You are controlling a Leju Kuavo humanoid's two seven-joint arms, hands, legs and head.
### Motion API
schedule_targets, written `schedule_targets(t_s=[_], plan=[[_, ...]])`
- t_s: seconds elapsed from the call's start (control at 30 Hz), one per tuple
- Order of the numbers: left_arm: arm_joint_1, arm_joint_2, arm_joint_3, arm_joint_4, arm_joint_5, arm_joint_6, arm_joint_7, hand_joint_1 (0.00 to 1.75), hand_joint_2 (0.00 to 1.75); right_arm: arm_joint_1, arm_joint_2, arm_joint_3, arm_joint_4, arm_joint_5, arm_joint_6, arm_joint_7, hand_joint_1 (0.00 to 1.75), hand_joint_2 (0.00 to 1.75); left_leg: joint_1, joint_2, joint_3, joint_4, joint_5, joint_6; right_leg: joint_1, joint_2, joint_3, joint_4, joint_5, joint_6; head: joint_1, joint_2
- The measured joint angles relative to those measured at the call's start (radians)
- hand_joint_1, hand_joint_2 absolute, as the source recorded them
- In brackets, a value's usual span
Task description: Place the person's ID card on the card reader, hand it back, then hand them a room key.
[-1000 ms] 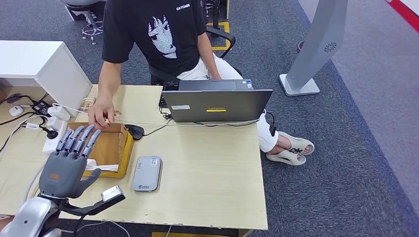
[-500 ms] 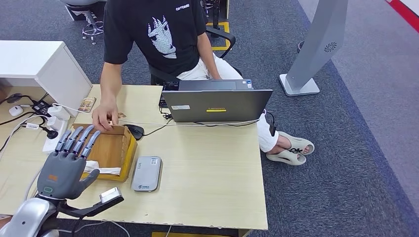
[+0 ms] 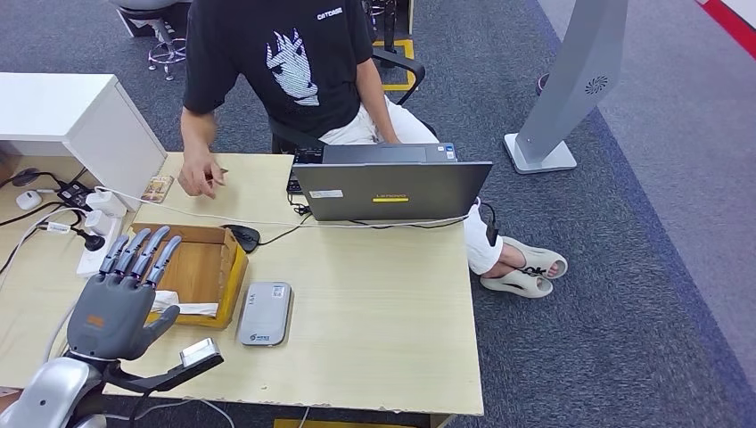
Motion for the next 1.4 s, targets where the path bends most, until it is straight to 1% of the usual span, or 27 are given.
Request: schedule_targets(t_s=[0.37, 0.43, 0.47, 0.5, 0.53, 0.57, 0.6, 0.63, 0.7, 0.87, 1.1, 1.23, 1.4], plan=[[0.0, 0.0, 0.0, 0.0, 0.0, 0.0, 0.0, 0.0, 1.75, 0.0, 0.0, 0.0, 0.0, 0.0, 0.0, 0.0, 0.0, 1.75, 0.0, 0.0, 0.0, 0.0, 0.0, 0.0, 0.0, 0.0, 0.0, 0.0, 0.0, 0.0, 0.0, 0.0], [0.001, 0.005, 0.0, 0.0, 0.035, -0.031, 0.001, 0.0, 1.75, 0.0, 0.0, 0.0, 0.0, -0.002, 0.0, 0.001, 0.0, 1.75, 0.0, 0.0, 0.0, 0.0, 0.0, 0.0, 0.0, 0.0, 0.0, 0.0, 0.0, 0.0, 0.0, 0.0], [0.005, 0.02, -0.001, -0.001, 0.091, -0.081, 0.0, 0.0, 1.75, 0.0, 0.0, 0.0, 0.0, -0.004, -0.001, 0.001, 0.0, 1.75, 0.0, 0.0, 0.0, 0.0, 0.0, 0.0, 0.0, 0.0, 0.0, 0.0, 0.0, 0.0, 0.0, 0.0], [0.015, 0.048, -0.001, -0.003, 0.177, -0.152, -0.005, 0.0, 1.75, 0.0, 0.0, -0.001, 0.0, -0.005, -0.001, 0.002, 0.0, 1.75, 0.001, 0.001, 0.0, 0.0, 0.0, -0.001, 0.001, 0.001, 0.0, 0.0, 0.0, 0.0, 0.001, 0.0], [0.031, 0.088, 0.001, -0.005, 0.28, -0.227, -0.016, 0.0, 1.75, 0.0, 0.0, -0.001, 0.0, -0.007, -0.002, 0.003, 0.0, 1.75, 0.001, 0.002, 0.001, 0.0, -0.001, -0.001, 0.001, 0.002, 0.0, 0.0, 0.0, -0.001, 0.0, 0.0], [0.05, 0.132, 0.006, -0.008, 0.368, -0.282, -0.031, 0.0, 1.75, 0.001, 0.0, -0.002, 0.0, -0.008, -0.002, 0.004, 0.0, 1.75, 0.002, 0.004, 0.001, 0.0, -0.001, -0.002, 0.001, 0.003, -0.001, 0.0, 0.0, -0.001, -0.001, 0.0], [0.067, 0.169, 0.012, -0.009, 0.428, -0.313, -0.046, 0.0, 1.75, 0.002, 0.0, -0.002, 0.0, -0.008, -0.003, 0.004, 0.0, 1.75, 0.002, 0.004, 0.001, 0.0, -0.001, -0.002, 0.002, 0.004, -0.001, 0.0, 0.0, -0.002, -0.002, 0.0], [0.08, 0.198, 0.019, -0.01, 0.457, -0.322, -0.055, 0.0, 1.75, 0.003, 0.0, -0.003, 0.0, -0.008, -0.003, 0.005, 0.0, 1.75, 0.002, 0.004, 0.0, -0.001, -0.001, -0.002, 0.002, 0.003, -0.002, 0.0, 0.0, -0.002, -0.004, 0.0], [0.092, 0.233, 0.026, -0.013, 0.46, -0.321, -0.059, 0.0, 1.75, 0.002, 0.0, -0.004, 0.0, -0.008, -0.004, 0.007, 0.0, 1.75, 0.002, 0.002, 0.0, -0.001, 0.0, -0.003, 0.002, 0.001, -0.002, 0.0, 0.0, -0.002, -0.004, 0.0], [0.101, 0.281, 0.027, -0.021, 0.459, -0.333, -0.053, 0.0, 1.75, 0.001, 0.0, -0.007, 0.0, -0.007, -0.004, 0.008, 0.0, 1.75, 0.002, 0.001, -0.001, -0.001, 0.0, -0.003, 0.002, 0.001, -0.001, 0.0, 0.0, -0.002, -0.003, 0.0], [0.108, 0.306, 0.027, -0.025, 0.447, -0.329, -0.04, 0.0, 1.75, 0.001, 0.0, -0.01, 0.0, -0.004, -0.007, 0.011, 0.0, 1.75, 0.002, 0.001, 0.0, -0.001, 0.0, -0.003, 0.002, 0.001, -0.001, 0.0, 0.0, -0.002, -0.003, 0.0], [0.105, 0.298, 0.025, -0.023, 0.387, -0.306, -0.009, 0.0, 1.75, 0.001, 0.0, -0.011, 0.0, -0.002, -0.009, 0.012, 0.0, 1.75, 0.002, 0.001, 0.0, -0.001, 0.0, -0.003, 0.002, 0.001, -0.001, 0.0, 0.0, -0.002, -0.003, 0.0], [0.104, 0.287, 0.023, -0.016, 0.363, -0.296, 0.001, 0.0, 1.75, 0.001, 0.0, -0.011, 0.0, -0.001, -0.009, 0.014, 0.0, 1.75, 0.002, 0.001, 0.0, -0.001, 0.0, -0.003, 0.002, 0.001, -0.001, 0.0, 0.0, -0.002, -0.003, 0.0]])
